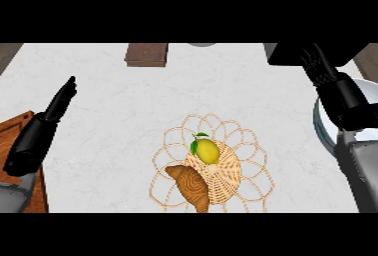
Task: Pick the lemon from the placemat and place it in the bowl
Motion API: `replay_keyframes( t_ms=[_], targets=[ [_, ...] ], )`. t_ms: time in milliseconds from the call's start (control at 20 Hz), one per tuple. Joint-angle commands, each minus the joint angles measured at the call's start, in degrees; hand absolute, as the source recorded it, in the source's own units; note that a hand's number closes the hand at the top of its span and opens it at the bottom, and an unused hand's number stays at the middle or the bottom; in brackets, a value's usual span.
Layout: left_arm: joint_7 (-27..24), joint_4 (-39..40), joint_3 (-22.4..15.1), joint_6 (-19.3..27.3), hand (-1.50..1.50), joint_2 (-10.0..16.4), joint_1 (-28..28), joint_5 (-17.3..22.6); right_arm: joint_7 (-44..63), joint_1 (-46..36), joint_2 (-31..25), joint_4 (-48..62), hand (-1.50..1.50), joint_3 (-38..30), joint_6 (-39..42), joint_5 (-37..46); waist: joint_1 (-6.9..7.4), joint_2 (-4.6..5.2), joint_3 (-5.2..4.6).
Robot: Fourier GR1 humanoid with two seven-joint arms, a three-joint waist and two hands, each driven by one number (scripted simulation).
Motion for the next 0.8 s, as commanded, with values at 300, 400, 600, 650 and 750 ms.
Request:
replay_keyframes(
  t_ms=[300,400,600,650,750],
  targets=[
    [5.1,0.3,0.4,4.4,0.00,-6.8,-3.3,2.3,-6.4,-14.5,-0.7,3.8,1.50,13.1,17.8,6.4,6.53,1.63,0.99],
    [8.2,0.5,0.4,6.4,0.00,-8.6,-5.7,2.0,-9.5,-13.1,6.4,20.6,-1.50,9.1,25.4,-7.1,5.46,2.63,1.34],
    [8.9,1.8,0.5,7.3,0.00,-9.3,-7.1,1.3,-15.6,-18.9,5.9,22.8,-1.50,10.9,41.5,-11.2,5.29,2.29,1.31],
    [9.4,1.8,1.1,6.9,0.00,-8.7,-6.9,1.7,-19.8,-18.3,3.5,22.4,-1.50,11.7,45.3,-8.8,4.65,2.04,1.34],
    [9.9,1.7,0.4,8.3,0.00,-9.3,-7.0,0.1,-23.3,-21.6,1.2,23.1,-1.50,12.3,47.2,-4.6,4.39,1.81,1.33]
  ],
)
